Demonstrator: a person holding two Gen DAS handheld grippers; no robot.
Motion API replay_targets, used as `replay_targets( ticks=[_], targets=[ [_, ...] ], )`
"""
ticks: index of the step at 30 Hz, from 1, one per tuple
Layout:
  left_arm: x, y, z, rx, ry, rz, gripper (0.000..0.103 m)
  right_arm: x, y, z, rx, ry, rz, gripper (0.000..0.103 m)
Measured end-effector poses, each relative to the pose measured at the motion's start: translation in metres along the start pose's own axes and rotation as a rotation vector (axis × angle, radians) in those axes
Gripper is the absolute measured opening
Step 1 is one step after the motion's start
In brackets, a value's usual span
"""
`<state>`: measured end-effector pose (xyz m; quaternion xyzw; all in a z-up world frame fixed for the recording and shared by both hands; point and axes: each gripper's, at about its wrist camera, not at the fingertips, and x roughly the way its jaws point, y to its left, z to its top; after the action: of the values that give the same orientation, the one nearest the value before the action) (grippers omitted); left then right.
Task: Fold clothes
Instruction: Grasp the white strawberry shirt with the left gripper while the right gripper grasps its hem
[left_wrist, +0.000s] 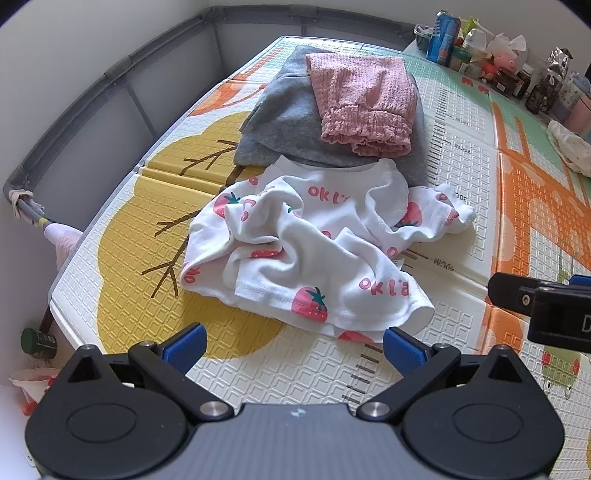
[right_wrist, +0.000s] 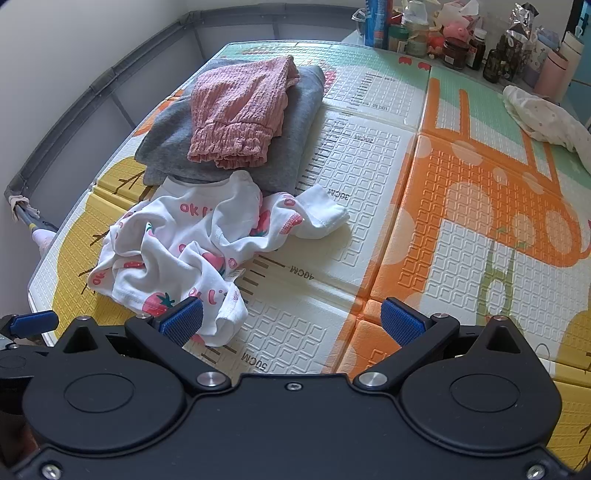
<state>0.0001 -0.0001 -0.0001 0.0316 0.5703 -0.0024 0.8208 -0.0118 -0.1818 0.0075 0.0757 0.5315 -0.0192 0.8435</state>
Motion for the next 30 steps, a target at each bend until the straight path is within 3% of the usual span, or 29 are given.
replay_targets(
  ticks=[30],
  targets=[
    [0.019, 0.015, 0.022, -0.019, -0.037, 0.012, 0.103, 0.027, 0.002, 0.021, -0.012, 0.005, -0.024, 0.103]
  ],
)
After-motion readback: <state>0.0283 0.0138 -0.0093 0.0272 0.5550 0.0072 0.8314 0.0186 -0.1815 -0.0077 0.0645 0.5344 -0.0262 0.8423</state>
